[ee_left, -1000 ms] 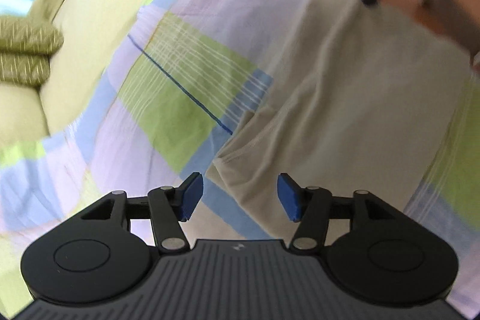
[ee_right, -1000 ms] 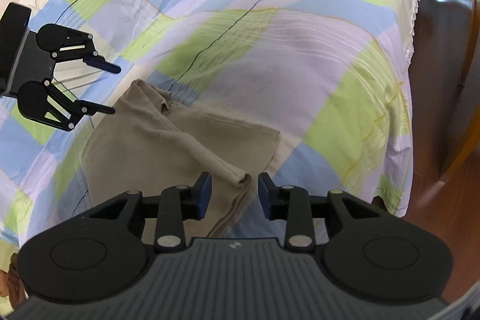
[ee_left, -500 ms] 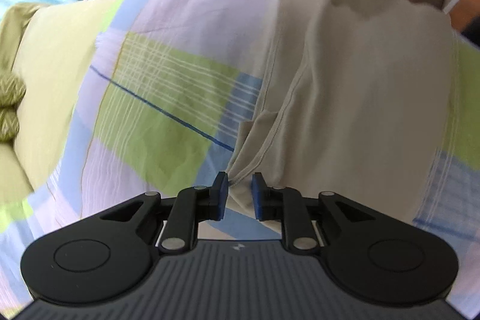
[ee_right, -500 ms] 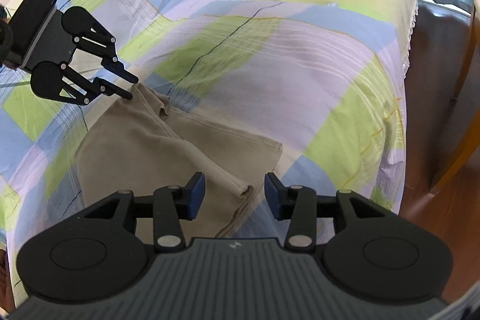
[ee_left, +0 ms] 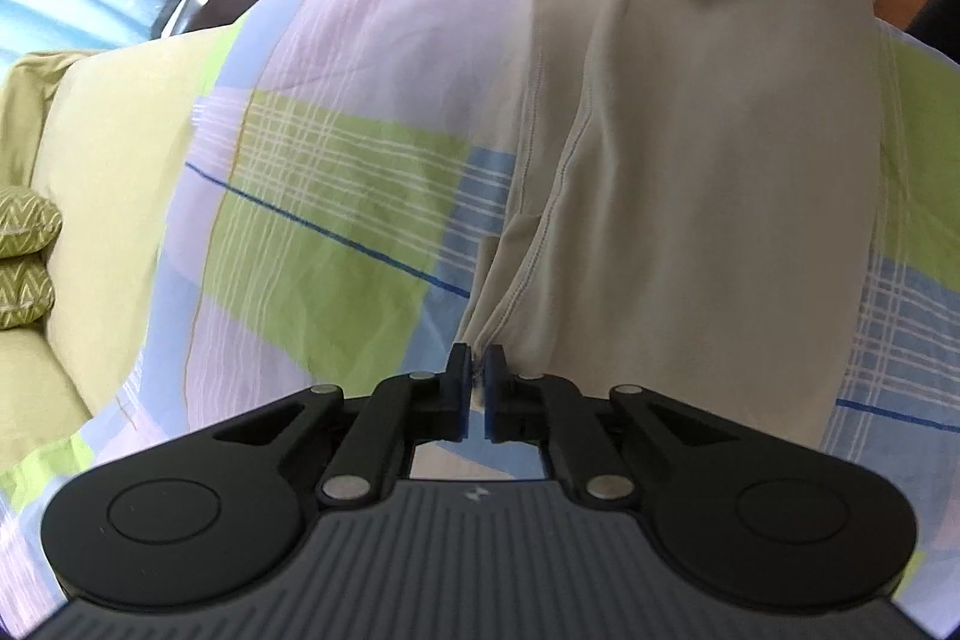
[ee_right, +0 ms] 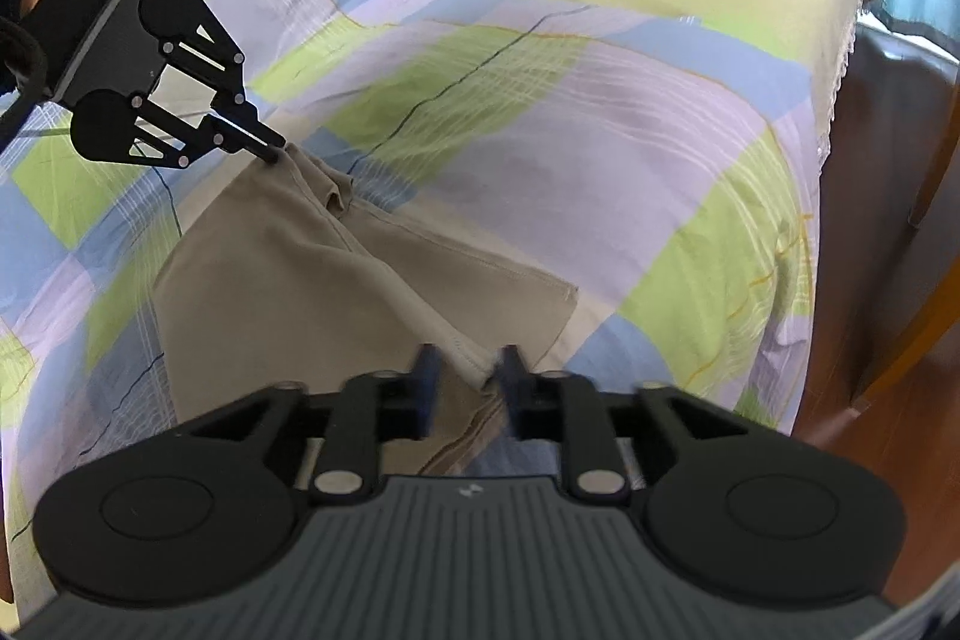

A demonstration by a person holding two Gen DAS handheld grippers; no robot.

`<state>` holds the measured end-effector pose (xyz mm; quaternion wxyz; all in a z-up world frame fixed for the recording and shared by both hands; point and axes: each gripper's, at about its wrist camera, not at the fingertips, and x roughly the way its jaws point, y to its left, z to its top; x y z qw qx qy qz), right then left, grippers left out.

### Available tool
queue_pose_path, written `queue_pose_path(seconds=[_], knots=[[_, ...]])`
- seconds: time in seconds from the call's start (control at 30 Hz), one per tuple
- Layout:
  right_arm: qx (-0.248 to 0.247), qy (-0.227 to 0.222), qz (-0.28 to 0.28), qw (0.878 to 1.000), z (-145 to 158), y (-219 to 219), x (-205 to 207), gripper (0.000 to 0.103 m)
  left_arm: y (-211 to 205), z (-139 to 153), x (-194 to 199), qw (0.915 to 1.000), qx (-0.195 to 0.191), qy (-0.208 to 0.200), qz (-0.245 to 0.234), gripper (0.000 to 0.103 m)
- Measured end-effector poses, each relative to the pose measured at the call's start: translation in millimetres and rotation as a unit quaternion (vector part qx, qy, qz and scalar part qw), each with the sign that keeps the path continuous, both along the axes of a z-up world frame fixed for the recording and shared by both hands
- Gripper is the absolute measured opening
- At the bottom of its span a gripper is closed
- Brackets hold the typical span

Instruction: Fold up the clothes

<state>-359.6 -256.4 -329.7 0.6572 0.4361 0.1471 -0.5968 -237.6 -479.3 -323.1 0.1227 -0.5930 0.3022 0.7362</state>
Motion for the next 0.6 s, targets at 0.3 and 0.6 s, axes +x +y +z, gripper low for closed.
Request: queue_pose_path(seconds=[0.3, 0.6], knots=[[-0.019, 0.026, 0.002, 0.999, 8, -11, -1, 0.002, -11, 9, 14, 0.9973, 0.021, 0.011, 0.070, 0.001], [-0.006, 0.070, -0.043, 0.997, 7, -27, -5, 0.001, -27, 8, 13, 0.9924, 0.051, 0.028, 0.109, 0.001]])
